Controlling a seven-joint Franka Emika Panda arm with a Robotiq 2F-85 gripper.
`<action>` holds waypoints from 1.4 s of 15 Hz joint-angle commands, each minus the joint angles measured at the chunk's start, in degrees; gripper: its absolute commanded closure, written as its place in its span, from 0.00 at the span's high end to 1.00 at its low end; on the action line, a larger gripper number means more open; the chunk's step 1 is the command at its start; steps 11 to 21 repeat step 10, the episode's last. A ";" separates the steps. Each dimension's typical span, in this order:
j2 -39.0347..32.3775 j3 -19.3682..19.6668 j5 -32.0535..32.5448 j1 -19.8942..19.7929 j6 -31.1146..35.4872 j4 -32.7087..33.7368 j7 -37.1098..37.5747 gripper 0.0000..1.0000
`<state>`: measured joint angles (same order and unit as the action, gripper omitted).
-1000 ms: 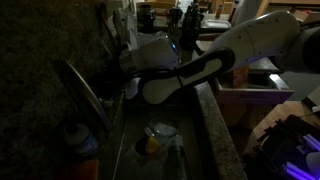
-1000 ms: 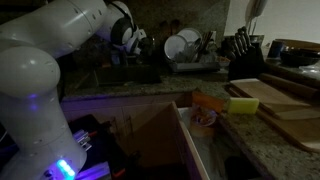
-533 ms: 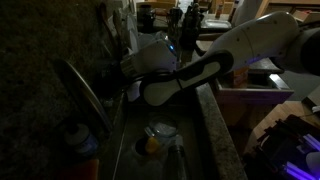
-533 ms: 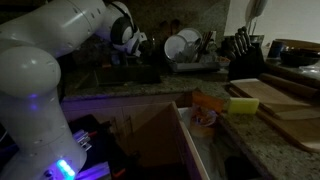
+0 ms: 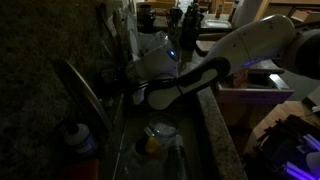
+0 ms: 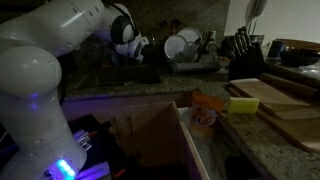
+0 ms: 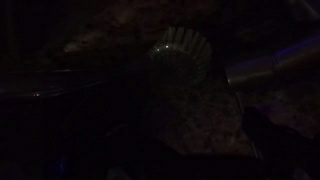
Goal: Open the tap
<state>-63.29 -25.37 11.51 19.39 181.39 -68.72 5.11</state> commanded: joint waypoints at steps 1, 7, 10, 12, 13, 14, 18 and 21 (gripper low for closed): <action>3.06 0.81 0.01 -0.11 -0.71 -4.31 0.71 1.00; 0.59 1.99 -0.21 1.54 -0.14 -0.85 1.95 1.00; 1.48 3.24 -0.40 2.17 -0.14 -1.20 3.01 1.00; 1.48 3.24 -0.40 2.17 -0.14 -1.20 3.01 1.00; 1.48 3.24 -0.40 2.17 -0.14 -1.20 3.01 1.00; 1.48 3.24 -0.40 2.17 -0.14 -1.20 3.01 1.00; 1.48 3.24 -0.40 2.17 -0.14 -1.20 3.01 1.00; 1.48 3.24 -0.40 2.17 -0.14 -1.20 3.01 1.00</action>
